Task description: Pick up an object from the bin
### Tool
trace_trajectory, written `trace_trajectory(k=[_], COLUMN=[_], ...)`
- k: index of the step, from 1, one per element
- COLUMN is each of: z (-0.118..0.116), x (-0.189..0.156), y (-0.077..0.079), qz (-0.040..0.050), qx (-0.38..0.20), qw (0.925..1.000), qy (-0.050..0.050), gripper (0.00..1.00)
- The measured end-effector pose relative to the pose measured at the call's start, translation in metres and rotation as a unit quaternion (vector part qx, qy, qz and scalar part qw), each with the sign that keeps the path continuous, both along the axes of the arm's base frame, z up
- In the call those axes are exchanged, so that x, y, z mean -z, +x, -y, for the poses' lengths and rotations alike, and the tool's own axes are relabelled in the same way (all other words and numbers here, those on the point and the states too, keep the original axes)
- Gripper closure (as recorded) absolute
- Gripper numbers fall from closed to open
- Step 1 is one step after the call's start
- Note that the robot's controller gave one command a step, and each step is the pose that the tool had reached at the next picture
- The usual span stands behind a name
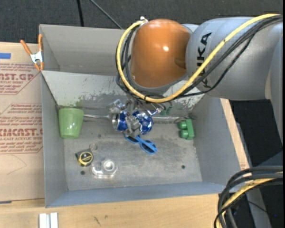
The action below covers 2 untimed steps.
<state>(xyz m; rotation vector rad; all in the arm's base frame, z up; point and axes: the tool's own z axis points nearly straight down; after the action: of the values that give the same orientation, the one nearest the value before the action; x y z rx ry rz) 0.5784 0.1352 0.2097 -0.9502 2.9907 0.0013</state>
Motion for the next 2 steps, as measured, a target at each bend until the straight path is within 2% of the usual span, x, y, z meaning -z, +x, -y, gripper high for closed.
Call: trace_trajectory(k=[1, 2], z=[-0.005, -0.03], x=[-0.06, -0.027], y=[-0.019, 0.002], qz=[0.0018, -0.0007], qx=[-0.074, -0.248], qw=[0.9973, 0.9686], qy=[0.0, 0.0], gripper=[1.0, 1.0])
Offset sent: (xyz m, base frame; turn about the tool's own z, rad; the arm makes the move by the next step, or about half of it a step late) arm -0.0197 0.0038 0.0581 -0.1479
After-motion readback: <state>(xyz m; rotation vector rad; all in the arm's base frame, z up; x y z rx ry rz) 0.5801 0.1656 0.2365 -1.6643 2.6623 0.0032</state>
